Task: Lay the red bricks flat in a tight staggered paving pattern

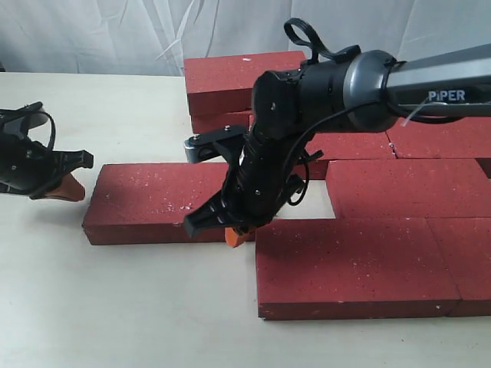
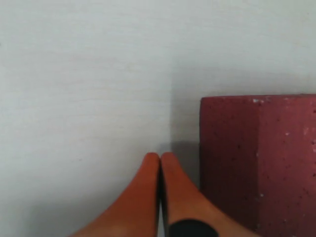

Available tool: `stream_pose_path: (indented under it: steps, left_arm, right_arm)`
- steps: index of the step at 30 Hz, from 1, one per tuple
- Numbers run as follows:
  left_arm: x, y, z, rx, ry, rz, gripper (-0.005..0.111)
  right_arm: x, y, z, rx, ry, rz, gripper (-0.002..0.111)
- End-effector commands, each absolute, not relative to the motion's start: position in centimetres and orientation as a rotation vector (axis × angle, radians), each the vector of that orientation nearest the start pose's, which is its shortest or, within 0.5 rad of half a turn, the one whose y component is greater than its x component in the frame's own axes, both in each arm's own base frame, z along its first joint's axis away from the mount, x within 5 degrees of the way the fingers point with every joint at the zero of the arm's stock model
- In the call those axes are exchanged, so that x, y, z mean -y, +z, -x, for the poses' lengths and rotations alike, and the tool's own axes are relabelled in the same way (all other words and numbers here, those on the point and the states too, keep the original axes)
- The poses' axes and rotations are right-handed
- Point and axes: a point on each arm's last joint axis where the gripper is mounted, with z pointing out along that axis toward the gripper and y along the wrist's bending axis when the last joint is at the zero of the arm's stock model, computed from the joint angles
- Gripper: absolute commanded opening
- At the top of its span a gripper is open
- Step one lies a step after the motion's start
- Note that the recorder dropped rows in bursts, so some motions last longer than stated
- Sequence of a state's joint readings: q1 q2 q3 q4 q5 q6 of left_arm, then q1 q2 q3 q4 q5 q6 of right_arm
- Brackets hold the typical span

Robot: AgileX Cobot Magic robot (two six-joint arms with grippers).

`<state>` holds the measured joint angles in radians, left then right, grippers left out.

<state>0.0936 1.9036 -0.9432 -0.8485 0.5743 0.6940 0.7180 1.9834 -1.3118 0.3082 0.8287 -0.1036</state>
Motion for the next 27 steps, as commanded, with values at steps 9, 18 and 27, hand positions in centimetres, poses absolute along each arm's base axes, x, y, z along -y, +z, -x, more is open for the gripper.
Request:
stream_pose_path:
  steps: [9,18,27]
  left_arm:
    - [0.8,12.5,-33.1,-2.784,-0.633,0.178,0.0]
    - [1.0,12.5,-33.1,-2.788,-0.675,0.201,0.0]
    - [3.3,12.4,-33.1,-2.796,-0.673,0.109,0.0]
  right_arm:
    - [-26.9,15.2,-28.3,-2.841,0.374,0.973,-0.001]
    - [-26.6,15.2,-28.6,-2.815,0.297,0.982,-0.001]
    - [-27.0,18.1,-28.6,-2.787,0.397,0.929,-0.001]
